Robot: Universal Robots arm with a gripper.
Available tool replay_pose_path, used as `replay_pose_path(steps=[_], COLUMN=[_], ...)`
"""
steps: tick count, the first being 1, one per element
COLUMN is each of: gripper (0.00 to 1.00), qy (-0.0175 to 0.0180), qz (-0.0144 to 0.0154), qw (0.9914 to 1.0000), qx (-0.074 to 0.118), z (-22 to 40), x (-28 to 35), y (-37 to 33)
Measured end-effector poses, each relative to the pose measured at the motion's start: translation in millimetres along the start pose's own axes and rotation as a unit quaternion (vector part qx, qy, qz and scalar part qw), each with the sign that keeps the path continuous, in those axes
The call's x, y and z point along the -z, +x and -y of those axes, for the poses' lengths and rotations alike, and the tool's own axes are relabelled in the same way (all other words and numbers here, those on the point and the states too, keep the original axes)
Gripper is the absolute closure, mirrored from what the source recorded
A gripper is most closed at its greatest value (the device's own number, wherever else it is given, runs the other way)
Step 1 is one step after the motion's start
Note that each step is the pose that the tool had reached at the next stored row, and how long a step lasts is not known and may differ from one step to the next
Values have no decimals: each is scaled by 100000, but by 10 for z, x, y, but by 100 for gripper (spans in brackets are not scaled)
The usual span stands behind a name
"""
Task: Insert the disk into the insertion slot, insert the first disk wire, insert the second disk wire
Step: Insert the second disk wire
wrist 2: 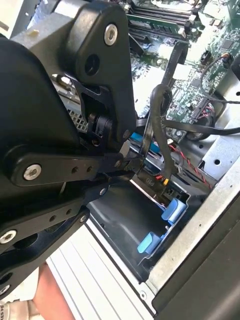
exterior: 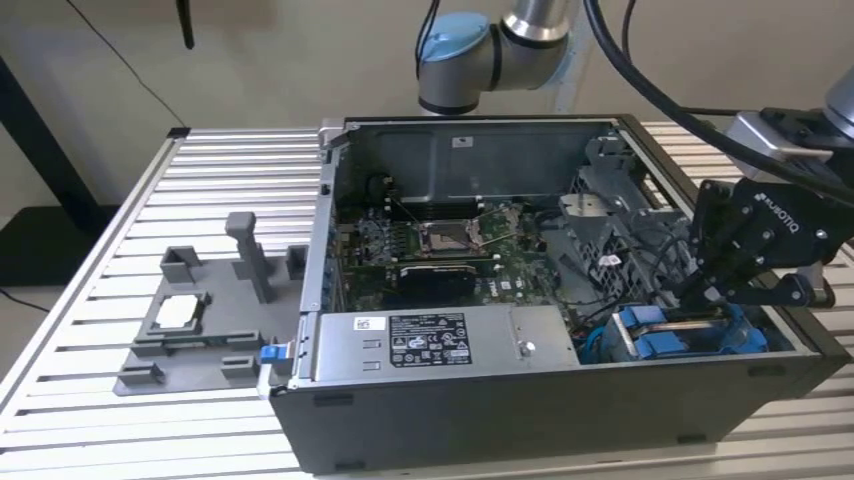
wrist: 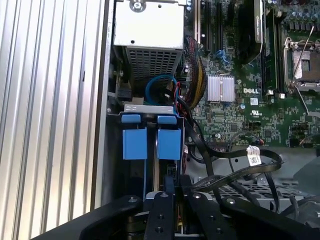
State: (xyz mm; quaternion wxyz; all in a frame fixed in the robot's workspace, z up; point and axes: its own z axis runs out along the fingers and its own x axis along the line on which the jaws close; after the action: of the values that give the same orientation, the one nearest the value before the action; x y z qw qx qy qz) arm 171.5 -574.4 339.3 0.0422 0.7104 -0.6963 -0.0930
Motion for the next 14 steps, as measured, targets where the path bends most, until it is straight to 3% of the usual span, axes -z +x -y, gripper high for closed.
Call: replay_pose_path(steps=[14], gripper=[84], qy=[26], qz=[-4], qw=[100000], qx=[-299], z=[-10], x=[-54], y=[4])
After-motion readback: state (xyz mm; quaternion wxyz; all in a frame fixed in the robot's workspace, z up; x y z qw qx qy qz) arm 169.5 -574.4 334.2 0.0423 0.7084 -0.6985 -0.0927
